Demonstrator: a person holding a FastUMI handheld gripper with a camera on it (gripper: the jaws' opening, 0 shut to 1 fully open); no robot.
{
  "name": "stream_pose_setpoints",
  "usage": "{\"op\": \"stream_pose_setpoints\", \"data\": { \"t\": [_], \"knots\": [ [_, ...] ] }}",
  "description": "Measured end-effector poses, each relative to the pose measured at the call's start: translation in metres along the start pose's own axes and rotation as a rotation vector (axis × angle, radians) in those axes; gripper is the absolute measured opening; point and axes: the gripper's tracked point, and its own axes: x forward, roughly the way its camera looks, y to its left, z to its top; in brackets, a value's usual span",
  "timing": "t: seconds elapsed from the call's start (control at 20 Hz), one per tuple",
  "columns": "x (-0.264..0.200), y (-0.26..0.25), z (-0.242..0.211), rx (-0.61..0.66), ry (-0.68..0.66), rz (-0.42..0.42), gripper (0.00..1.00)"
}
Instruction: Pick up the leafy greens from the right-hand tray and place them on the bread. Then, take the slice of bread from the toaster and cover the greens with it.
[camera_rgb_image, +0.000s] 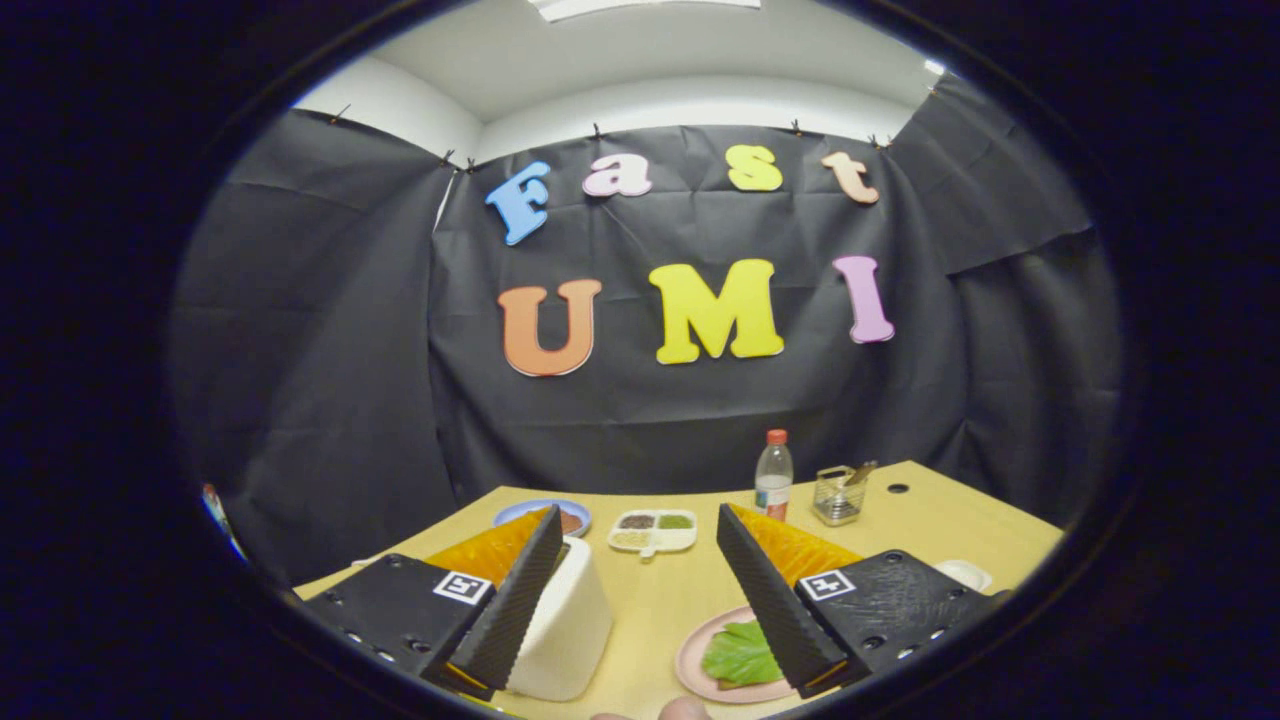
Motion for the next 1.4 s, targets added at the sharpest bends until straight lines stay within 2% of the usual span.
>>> {"op": "stream_pose_setpoints", "data": {
  "t": [0.4,0.5,0.7,0.75,0.9,1.0,1.05,1.1,1.15,1.25,1.35,1.4],
  "knots": [
    [0.043,0.063,-0.052,-0.023,0.152,-0.008,0.95],
    [0.054,0.066,-0.063,-0.01,0.189,-0.019,0.92],
    [0.062,0.068,-0.066,0.02,0.209,-0.041,0.69],
    [0.063,0.068,-0.068,0.036,0.224,-0.041,0.6],
    [0.063,0.066,-0.073,0.056,0.264,-0.053,0.56],
    [0.069,0.066,-0.082,0.076,0.292,-0.051,0.3],
    [0.065,0.064,-0.08,0.069,0.3,-0.059,0.27],
    [0.063,0.063,-0.08,0.072,0.299,-0.053,0.29],
    [0.066,0.067,-0.078,0.072,0.298,-0.026,0.13],
    [0.063,0.07,-0.069,0.056,0.274,0.004,0.13],
    [0.06,0.072,-0.064,0.046,0.25,0.033,0.05],
    [0.058,0.072,-0.059,0.045,0.229,0.04,0.05]
  ]
}}
